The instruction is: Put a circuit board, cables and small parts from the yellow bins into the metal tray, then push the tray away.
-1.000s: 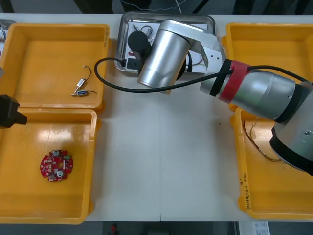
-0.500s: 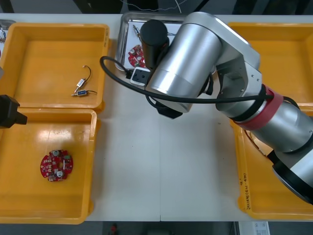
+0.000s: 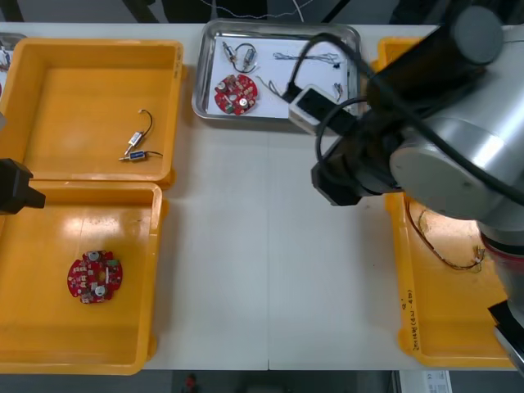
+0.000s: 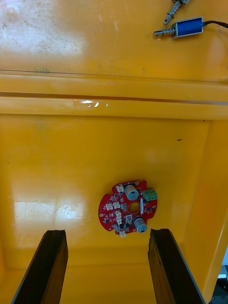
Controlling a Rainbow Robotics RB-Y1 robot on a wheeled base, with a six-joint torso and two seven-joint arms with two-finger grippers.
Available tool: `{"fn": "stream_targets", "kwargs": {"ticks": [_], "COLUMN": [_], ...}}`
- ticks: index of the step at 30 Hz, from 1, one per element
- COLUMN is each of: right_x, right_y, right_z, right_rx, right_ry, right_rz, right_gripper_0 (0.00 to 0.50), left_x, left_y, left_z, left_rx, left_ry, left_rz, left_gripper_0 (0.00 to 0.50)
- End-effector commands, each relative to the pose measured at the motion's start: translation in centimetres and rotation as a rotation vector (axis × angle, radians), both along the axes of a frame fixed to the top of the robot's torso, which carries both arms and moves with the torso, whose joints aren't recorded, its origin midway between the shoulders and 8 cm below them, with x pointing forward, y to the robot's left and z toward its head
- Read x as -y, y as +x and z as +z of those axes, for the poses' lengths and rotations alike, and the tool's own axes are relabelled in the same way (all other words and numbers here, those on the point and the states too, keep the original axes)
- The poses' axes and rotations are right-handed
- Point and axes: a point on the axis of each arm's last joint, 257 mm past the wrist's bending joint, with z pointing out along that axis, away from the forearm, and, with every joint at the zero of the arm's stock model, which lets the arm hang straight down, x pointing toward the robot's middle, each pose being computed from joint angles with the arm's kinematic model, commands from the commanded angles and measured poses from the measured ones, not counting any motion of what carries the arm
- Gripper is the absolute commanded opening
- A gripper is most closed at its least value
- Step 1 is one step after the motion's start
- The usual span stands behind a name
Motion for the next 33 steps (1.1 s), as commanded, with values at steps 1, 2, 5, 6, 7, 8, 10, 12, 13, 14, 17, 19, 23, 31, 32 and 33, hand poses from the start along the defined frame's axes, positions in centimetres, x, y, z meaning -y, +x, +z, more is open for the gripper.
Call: {"fn": "stream_targets", "kwargs": {"ticks": [1, 2, 5, 6, 7, 8, 10, 12, 13, 14, 17, 19, 23, 31, 32, 33], "right_x": [6.1, 7.5, 10.7, 11.8, 12.4, 13.4, 15.8, 17.6, 18.6, 19.1, 22.1, 23.5, 26.6, 30.1, 30.4, 30.8], "right_y": [-0.4, -0.5, -1.0, -1.3, -1.4, -1.7, -2.2, -2.5, -2.8, -2.9, -3.7, -4.1, -4.8, -4.7, -4.4, -4.1], "right_z": [0.2, 0.1, -0.1, -0.2, -0.3, -0.4, -0.7, -0.8, -0.9, -1.0, -1.3, -1.7, -2.5, -3.5, -3.4, -3.3], "right_rx": [-0.012, -0.02, -0.038, -0.045, -0.049, -0.057, -0.07, -0.069, -0.072, -0.072, -0.075, -0.083, -0.106, -0.155, -0.16, -0.164], "right_ry": [0.073, 0.081, 0.108, 0.121, 0.126, 0.142, 0.162, 0.173, 0.18, 0.183, 0.208, 0.219, 0.246, 0.281, 0.287, 0.286], "right_rz": [-0.149, -0.175, -0.243, -0.268, -0.281, -0.307, -0.367, -0.414, -0.443, -0.456, -0.547, -0.588, -0.682, -0.783, -0.791, -0.798], "right_gripper_0": [0.5, 0.5, 0.5, 0.5, 0.5, 0.5, 0.5, 0.5, 0.5, 0.5, 0.5, 0.5, 0.5, 0.5, 0.5, 0.5], "left_x": [-2.0, -2.0, -2.0, -2.0, -2.0, -2.0, -2.0, -2.0, -2.0, -2.0, -2.0, -2.0, -2.0, -2.0, -2.0, -2.0], "left_y": [-0.4, -0.4, -0.4, -0.4, -0.4, -0.4, -0.4, -0.4, -0.4, -0.4, -0.4, -0.4, -0.4, -0.4, -0.4, -0.4], "left_z": [1.0, 1.0, 1.0, 1.0, 1.0, 1.0, 1.0, 1.0, 1.0, 1.0, 1.0, 1.0, 1.0, 1.0, 1.0, 1.0], "left_rx": [0.009, 0.009, 0.009, 0.009, 0.009, 0.009, 0.009, 0.009, 0.009, 0.009, 0.009, 0.009, 0.009, 0.009, 0.009, 0.009], "left_ry": [0.077, 0.077, 0.077, 0.077, 0.077, 0.077, 0.077, 0.077, 0.077, 0.077, 0.077, 0.077, 0.077, 0.077, 0.077, 0.077], "left_rz": [-0.051, -0.051, -0.051, -0.051, -0.051, -0.051, -0.051, -0.051, -0.051, -0.051, -0.051, -0.051, -0.051, -0.051, -0.051, -0.051], "left_gripper_0": [0.5, 0.5, 0.5, 0.5, 0.5, 0.5, 0.5, 0.5, 0.5, 0.5, 0.5, 0.5, 0.5, 0.5, 0.5, 0.5]}}
